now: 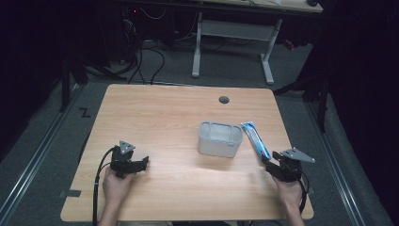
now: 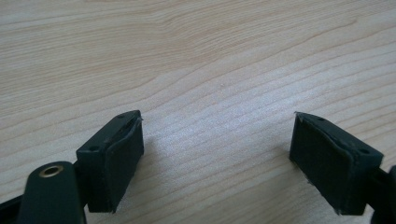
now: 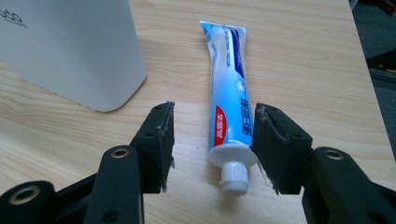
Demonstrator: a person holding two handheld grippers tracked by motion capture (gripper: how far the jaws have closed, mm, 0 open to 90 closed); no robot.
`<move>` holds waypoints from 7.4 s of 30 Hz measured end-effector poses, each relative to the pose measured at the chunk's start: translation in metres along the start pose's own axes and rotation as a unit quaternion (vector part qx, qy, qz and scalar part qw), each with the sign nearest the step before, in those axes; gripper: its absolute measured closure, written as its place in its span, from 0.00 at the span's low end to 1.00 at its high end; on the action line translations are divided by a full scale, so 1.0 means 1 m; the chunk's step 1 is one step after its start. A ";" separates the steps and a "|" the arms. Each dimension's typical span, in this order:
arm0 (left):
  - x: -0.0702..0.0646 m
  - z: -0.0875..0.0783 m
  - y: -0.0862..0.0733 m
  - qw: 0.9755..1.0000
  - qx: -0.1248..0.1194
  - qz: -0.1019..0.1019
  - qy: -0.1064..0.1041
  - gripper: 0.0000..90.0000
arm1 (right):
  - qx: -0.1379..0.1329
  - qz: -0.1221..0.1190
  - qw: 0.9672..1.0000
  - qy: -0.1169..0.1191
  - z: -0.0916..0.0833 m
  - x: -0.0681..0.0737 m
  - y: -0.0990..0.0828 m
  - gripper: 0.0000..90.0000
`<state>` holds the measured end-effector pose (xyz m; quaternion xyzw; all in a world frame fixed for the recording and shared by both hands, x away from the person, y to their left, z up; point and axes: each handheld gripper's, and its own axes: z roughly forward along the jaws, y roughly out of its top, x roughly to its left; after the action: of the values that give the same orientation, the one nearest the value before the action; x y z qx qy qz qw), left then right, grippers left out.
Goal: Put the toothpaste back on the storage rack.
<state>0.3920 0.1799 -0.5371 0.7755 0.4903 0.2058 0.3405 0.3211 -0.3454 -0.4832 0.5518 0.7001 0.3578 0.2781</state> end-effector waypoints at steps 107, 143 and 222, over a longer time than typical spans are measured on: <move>0.001 0.000 0.000 1.000 0.000 -0.001 0.002 0.20 | 0.210 0.028 0.977 0.005 0.129 -0.025 0.081 0.78; 0.001 0.000 0.000 1.000 -0.001 -0.003 0.002 0.21 | 0.122 0.016 0.990 0.063 0.055 -0.031 0.099 0.80; 0.001 0.000 0.000 1.000 0.000 -0.002 0.003 0.21 | -0.039 -0.061 0.972 0.224 -0.015 0.041 0.161 0.81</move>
<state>0.3919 0.1806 -0.5370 0.7737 0.4928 0.2075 0.3398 0.3920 -0.2871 -0.3436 0.4023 0.7626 0.4817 0.1566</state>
